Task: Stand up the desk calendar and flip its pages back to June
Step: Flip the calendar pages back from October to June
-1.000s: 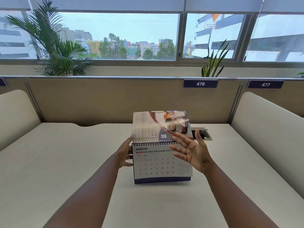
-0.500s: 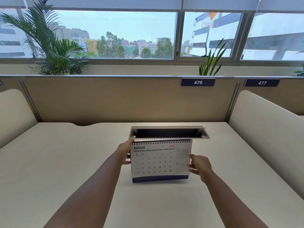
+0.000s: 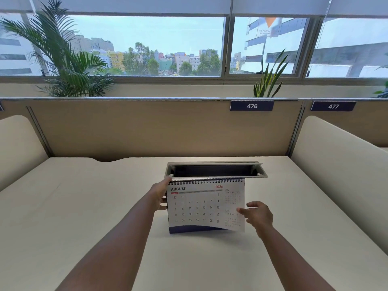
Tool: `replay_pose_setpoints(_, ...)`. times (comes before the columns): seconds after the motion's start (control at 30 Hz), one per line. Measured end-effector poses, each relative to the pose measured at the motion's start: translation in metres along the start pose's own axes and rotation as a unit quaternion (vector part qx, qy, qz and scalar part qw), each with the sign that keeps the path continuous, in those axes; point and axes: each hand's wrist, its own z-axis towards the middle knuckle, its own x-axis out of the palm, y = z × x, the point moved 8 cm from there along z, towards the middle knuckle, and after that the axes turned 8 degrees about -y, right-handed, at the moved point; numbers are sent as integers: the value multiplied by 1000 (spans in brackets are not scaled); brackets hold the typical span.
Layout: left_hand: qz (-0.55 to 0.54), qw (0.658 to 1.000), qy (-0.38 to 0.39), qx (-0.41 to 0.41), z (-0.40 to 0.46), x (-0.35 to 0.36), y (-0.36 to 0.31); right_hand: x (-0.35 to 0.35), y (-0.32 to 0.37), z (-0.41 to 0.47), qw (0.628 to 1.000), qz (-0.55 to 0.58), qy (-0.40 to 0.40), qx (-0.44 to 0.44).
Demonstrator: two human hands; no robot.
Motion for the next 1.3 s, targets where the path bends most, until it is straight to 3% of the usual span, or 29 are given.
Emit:
replay_pose_setpoints(0.53, 4, 1000, -7, 6, -1, 1, -1, -9, 3, -2, 999, 4, -5, -47)
replay_pose_setpoints(0.73, 15, 1000, -5, 7, 2, 0, 0, 6, -1, 3, 996, 33, 86, -19)
replay_pose_setpoints(0.97, 33, 999, -4, 4, 6, -1, 2, 3, 6, 1, 986, 26, 160, -48)
replay_pose_setpoints(1.1, 21, 1000, -5, 0, 7, -1, 1, 12, 11, -14, 954, 50, 293, -25)
replay_pose_setpoints(1.3, -15, 999, -3, -33, 15, -3, 7, 26, 45, -40, 823, 312, 473, 45)
